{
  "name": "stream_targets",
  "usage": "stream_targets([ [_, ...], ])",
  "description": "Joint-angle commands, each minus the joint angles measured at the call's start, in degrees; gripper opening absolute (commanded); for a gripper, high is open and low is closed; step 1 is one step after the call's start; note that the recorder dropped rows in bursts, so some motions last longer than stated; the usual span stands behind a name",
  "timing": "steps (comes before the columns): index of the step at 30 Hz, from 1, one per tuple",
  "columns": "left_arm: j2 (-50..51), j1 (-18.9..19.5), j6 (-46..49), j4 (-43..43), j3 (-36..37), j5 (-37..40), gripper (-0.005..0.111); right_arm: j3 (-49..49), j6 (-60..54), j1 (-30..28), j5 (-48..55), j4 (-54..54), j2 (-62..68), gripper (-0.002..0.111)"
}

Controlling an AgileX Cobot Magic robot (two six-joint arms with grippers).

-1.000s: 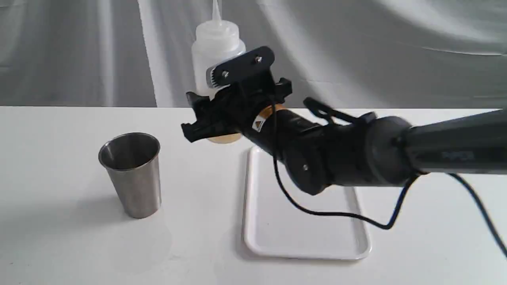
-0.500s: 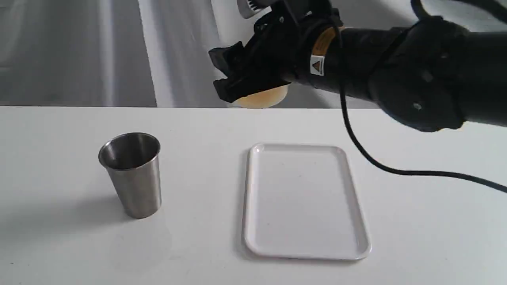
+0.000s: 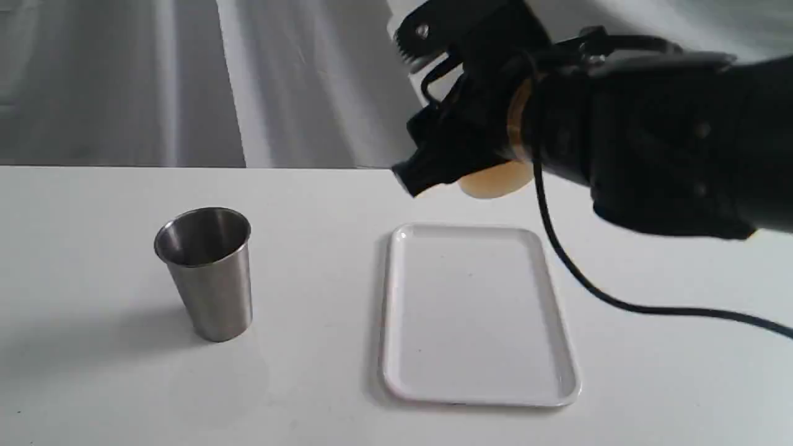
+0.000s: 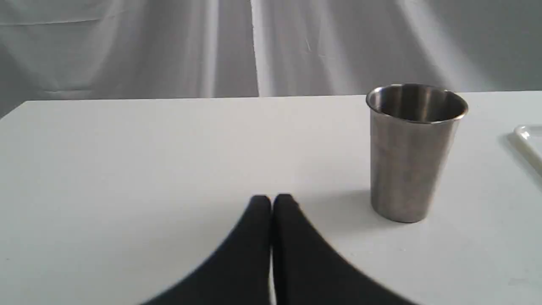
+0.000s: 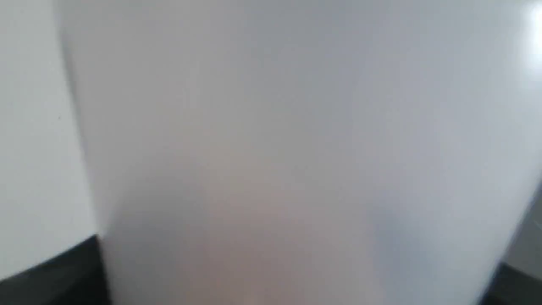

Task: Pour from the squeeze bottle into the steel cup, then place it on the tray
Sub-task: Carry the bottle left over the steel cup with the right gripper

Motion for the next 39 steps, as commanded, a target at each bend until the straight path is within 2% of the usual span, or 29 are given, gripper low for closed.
stream_targets([
  [1, -0.1, -0.5, -0.2, 0.0, 0.3, -0.4, 0.0, 2.8, 0.7, 1.5, 0.3, -5.0, -0.1, 0.0],
  [8, -0.1, -0.5, -0.3, 0.0, 0.3, -0.4, 0.0, 3.8, 8.4, 2.8, 7.5, -6.1, 4.4, 0.0],
  [15, -0.1, -0.5, -0.2, 0.0, 0.3, -0.4, 0.0, 3.8, 8.9, 4.9, 8.3, -8.2, 8.1, 0.0],
  [20, -0.1, -0.5, -0.2, 0.0, 0.3, -0.4, 0.0, -0.1, 10.6, 6.8, 9.1, -7.4, 11.8, 0.0],
  [28, -0.1, -0.5, -0.3, 0.0, 0.3, -0.4, 0.0, -7.1, 10.6, 8.3, 12.4, -7.2, 17.2, 0.0],
  [32, -0.1, -0.5, -0.3, 0.0, 0.3, -0.4, 0.0, -8.8, 9.6, 9.4, 17.9, -8.3, 19.0, 0.0],
  [39, -0.1, -0.5, -0.2, 0.0, 0.3, -0.4, 0.0, -13.1, 3.8, 10.9, 23.8, -9.5, 23.6, 0.0],
])
